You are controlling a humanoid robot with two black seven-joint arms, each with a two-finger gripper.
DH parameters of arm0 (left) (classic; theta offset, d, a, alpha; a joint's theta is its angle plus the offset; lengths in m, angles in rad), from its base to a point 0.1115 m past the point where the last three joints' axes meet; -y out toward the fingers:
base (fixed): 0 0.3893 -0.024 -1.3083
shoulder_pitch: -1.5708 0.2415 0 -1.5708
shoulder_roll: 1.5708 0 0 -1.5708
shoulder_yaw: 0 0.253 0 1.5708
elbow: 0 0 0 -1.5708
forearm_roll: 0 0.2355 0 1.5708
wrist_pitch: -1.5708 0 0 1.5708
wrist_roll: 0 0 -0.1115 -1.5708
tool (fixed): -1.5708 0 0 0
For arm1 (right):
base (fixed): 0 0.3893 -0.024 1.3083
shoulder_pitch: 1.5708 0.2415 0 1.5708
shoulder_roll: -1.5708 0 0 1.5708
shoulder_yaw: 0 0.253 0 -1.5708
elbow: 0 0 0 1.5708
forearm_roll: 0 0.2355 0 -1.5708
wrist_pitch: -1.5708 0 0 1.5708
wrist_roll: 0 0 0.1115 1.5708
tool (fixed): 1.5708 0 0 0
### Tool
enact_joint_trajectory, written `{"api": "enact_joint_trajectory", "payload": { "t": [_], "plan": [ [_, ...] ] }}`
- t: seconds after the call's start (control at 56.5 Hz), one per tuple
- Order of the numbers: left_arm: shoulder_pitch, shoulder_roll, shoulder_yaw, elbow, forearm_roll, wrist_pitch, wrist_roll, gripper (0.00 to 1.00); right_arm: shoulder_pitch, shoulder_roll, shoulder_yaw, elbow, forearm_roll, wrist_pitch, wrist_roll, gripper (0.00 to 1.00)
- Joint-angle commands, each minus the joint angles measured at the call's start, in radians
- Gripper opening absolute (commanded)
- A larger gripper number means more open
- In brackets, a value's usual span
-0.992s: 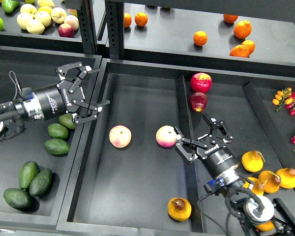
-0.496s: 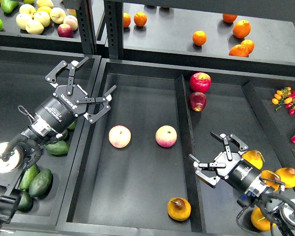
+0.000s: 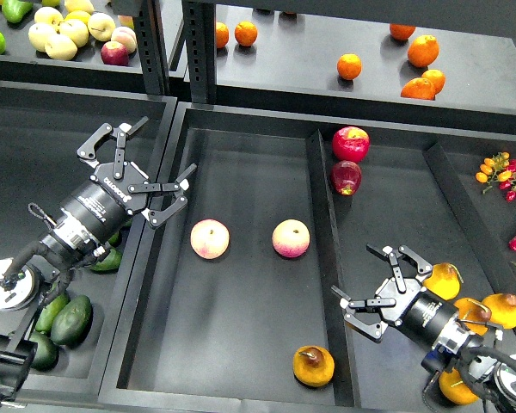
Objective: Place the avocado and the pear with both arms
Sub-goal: 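Move the right gripper down toward the brown-orange pear nearest the robot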
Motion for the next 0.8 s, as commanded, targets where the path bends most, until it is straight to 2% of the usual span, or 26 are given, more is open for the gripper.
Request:
{"api": "enact_joint_trajectory", "payload": {
  "t": [0.0, 0.407, 0.567, 0.779],
  "plan": [
    [0.008, 0.0, 0.023, 0.006, 0.0, -0.002, 0.0, 0.99, 0.002, -0.057, -0.047, 0.0, -0.003, 0.001, 0.0, 1.0],
    [0.105, 0.0, 0.023, -0.049, -0.06, -0.027, 0.0, 0.99, 0.025, -0.066, -0.149, -0.02, -0.065, 0.001, 0.0, 1.0],
    [0.115, 0.0, -0.077, -0.051, -0.064, -0.041, 0.0, 0.99, 0.031, -0.049, -0.172, -0.038, -0.079, -0.001, 0.0, 1.0],
    [0.154, 0.0, -0.089, -0.051, -0.066, -0.085, 0.0, 0.99, 0.069, -0.011, -0.188, -0.087, -0.087, -0.001, 0.0, 1.0]
  ]
}}
